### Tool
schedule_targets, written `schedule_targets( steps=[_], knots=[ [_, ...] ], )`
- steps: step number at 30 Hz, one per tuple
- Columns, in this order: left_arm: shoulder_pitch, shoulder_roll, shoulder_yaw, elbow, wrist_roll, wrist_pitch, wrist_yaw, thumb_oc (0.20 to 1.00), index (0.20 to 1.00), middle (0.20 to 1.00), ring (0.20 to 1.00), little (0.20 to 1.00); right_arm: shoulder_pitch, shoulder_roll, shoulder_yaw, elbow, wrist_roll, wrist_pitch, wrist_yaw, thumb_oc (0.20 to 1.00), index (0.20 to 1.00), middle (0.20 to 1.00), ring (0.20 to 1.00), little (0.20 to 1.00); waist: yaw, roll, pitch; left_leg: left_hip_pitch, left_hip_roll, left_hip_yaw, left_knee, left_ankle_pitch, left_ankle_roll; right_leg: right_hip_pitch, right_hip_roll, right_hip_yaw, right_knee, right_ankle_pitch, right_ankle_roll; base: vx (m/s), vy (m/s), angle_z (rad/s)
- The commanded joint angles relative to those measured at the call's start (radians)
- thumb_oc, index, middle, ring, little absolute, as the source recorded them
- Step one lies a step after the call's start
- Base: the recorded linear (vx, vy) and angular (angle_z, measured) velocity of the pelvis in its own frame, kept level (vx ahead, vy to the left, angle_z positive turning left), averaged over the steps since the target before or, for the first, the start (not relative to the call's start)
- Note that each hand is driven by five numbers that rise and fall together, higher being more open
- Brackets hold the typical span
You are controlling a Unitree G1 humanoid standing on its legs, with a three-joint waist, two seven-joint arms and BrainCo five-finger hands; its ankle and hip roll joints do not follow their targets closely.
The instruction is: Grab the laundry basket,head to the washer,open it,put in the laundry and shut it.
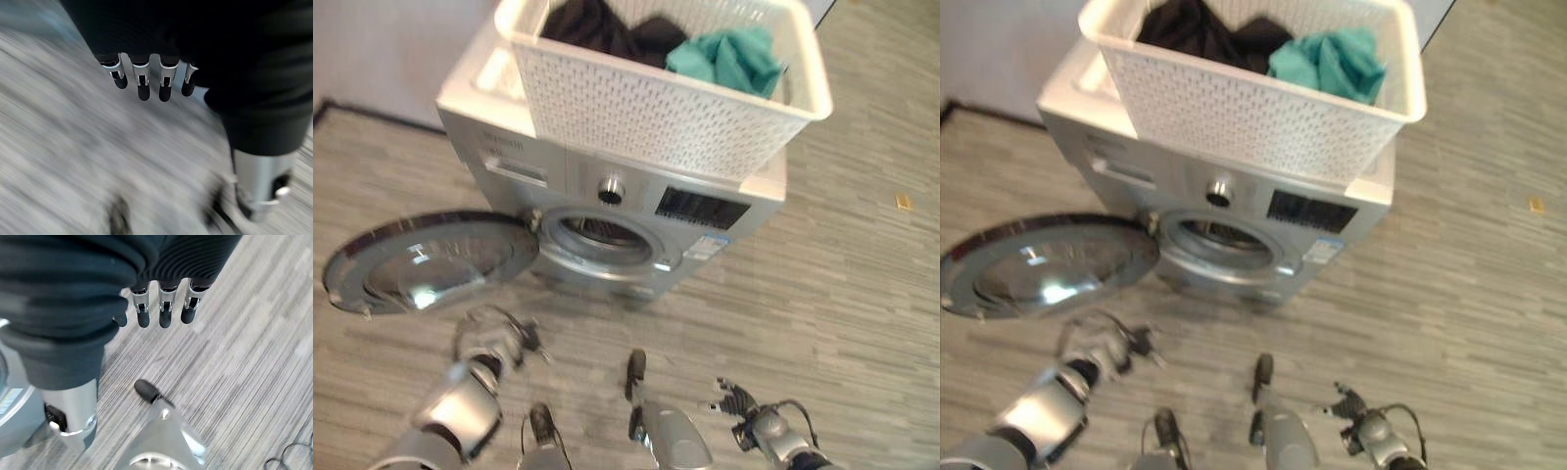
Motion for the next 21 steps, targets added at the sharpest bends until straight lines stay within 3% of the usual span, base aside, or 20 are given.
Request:
schedule_targets(
  steps=[1, 6, 10, 15, 21],
  knots=[
    [-0.138, 0.071, 0.100, 0.046, -0.053, -0.013, 0.149, 1.000, 1.000, 1.000, 1.000, 1.000, -0.015, -0.033, -0.006, -0.034, 0.062, -0.047, -0.046, 1.000, 1.000, 1.000, 1.000, 1.000, 0.026, 0.003, 0.072, -0.054, 0.026, -0.077, 0.000, 0.010, 0.017, 0.002, -0.086, 0.005, 0.003, -0.028, 0.145, -0.08, -0.075, 0.34],
    [-0.150, 0.179, 0.205, 0.084, -0.219, -0.025, 0.167, 1.000, 1.000, 1.000, 1.000, 1.000, -0.024, -0.032, 0.014, -0.064, 0.085, -0.050, -0.060, 1.000, 1.000, 1.000, 1.000, 1.000, 0.029, -0.025, 0.097, -0.097, 0.045, -0.085, -0.002, 0.025, 0.006, -0.027, -0.083, -0.010, -0.001, -0.019, 0.153, -0.05, -0.037, 0.14],
    [-0.196, 0.232, 0.213, 0.097, -0.259, -0.029, 0.186, 1.000, 1.000, 1.000, 1.000, 1.000, -0.035, -0.033, 0.041, -0.087, 0.101, -0.058, -0.059, 1.000, 1.000, 1.000, 1.000, 1.000, 0.033, -0.051, 0.107, -0.126, 0.056, -0.089, -0.002, 0.034, -0.001, -0.048, -0.072, -0.012, -0.001, -0.013, 0.155, -0.04, -0.043, 0.01],
    [-0.192, 0.241, 0.230, 0.072, -0.310, -0.037, 0.197, 1.000, 1.000, 1.000, 1.000, 1.000, -0.037, -0.033, 0.048, -0.068, 0.105, -0.055, -0.066, 1.000, 1.000, 1.000, 1.000, 1.000, 0.042, -0.045, 0.102, -0.133, 0.060, -0.092, -0.002, 0.035, -0.006, -0.050, -0.070, -0.016, -0.001, -0.017, 0.155, -0.01, -0.018, 0.02],
    [-0.003, 0.223, 0.371, -0.110, -0.533, -0.092, 0.170, 1.000, 1.000, 1.000, 1.000, 1.000, 0.012, -0.063, 0.009, -0.070, 0.080, -0.038, -0.058, 1.000, 1.000, 1.000, 1.000, 1.000, 0.056, -0.020, 0.071, -0.093, 0.057, -0.071, -0.002, 0.015, -0.004, -0.023, -0.068, -0.014, -0.001, -0.025, 0.154, 0.02, 0.007, -0.01]
  ],
)
